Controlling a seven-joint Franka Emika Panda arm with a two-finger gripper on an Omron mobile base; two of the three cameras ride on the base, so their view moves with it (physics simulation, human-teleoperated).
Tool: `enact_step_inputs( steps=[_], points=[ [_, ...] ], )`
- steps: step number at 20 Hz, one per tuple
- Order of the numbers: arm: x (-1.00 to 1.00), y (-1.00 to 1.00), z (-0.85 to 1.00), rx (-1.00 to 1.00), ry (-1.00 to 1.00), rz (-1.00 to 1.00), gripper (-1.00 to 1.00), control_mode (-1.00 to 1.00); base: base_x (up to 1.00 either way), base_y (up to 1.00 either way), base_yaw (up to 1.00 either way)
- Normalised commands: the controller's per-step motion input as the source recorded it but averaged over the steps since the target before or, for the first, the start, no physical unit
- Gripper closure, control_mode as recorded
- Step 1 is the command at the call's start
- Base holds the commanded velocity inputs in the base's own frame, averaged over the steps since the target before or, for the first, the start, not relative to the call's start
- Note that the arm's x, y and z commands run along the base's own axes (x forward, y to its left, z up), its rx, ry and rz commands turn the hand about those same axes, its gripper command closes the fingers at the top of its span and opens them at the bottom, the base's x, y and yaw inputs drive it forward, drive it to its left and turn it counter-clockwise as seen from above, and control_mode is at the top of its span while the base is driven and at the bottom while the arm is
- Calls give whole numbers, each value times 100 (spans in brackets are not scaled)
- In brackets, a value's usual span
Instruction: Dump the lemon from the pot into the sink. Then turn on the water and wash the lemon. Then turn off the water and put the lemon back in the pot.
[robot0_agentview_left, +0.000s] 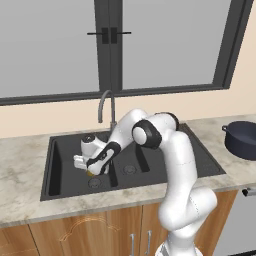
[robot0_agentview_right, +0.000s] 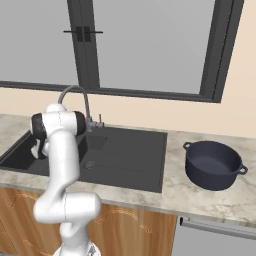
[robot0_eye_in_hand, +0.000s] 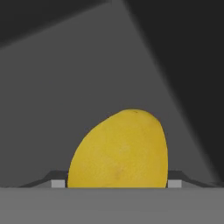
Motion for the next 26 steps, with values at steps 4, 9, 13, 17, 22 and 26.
enact_step_inputs(
  steps=[4, 9, 13, 17, 22, 26],
  points=[
    [18, 20, -22, 0, -4, 0, 100, -100, 0, 0, 0],
    [15, 0, -24, 4, 0, 0, 100, -100, 0, 0, 0],
    [35, 0, -28, 3, 0, 0, 100, -100, 0, 0, 0],
    [22, 3, -28, 2, 0, 0, 100, -100, 0, 0, 0],
    [12, 14, -20, 0, 0, 0, -100, -100, 0, 0, 0],
    [5, 2, -2, 0, 0, 0, -100, -100, 0, 0, 0]
  ],
)
